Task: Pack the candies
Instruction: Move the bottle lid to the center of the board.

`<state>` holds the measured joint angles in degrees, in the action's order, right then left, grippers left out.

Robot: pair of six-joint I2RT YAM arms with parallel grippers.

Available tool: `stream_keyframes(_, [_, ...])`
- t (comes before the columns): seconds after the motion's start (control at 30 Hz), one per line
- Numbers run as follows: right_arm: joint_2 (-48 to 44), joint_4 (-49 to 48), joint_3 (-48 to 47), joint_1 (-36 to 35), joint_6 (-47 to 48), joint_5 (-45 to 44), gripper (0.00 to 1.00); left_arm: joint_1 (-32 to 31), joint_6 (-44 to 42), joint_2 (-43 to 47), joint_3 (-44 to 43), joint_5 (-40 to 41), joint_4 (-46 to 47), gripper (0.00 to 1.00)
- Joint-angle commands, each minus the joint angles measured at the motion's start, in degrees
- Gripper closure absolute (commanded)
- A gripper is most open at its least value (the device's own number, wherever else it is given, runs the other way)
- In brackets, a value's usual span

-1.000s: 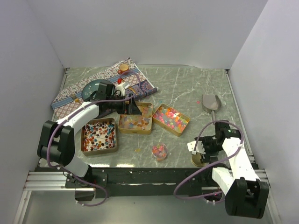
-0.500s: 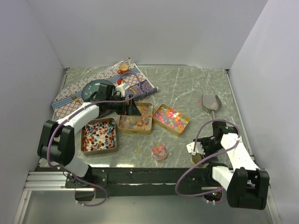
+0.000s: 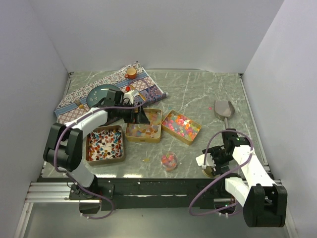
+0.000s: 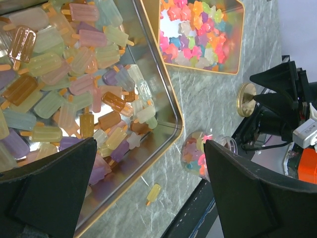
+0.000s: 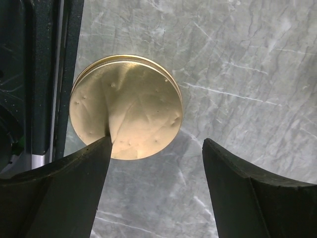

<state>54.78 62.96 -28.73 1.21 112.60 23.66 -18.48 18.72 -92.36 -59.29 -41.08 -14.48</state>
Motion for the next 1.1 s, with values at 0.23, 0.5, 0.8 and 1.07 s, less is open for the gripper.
stream_keyframes(0.23, [1.6,3.2,1.6,-3.3,37.7,3.7,0.18,-0.3,-1.1,-2.0,-3.8,-1.0,0.5,0.03])
stream_keyframes(0.5, [10.0,-15.0,0.2,-4.1,15.7,3.3,0.19,0.1,-0.7,-2.5,-4.4,-1.5,0.6,0.03])
stream_keyframes(0.8, [19.7,-23.0,-11.0,-4.3,-0.2,3.4,0.21,0.1,-0.4,-2.4,-3.9,-1.8,1.1,0.03])
stream_keyframes(1.07, [14.9,-7.0,-15.6,-4.3,-4.7,13.5,0.19,0.0,-0.8,-1.0,-2.9,-1.7,0.9,0.03])
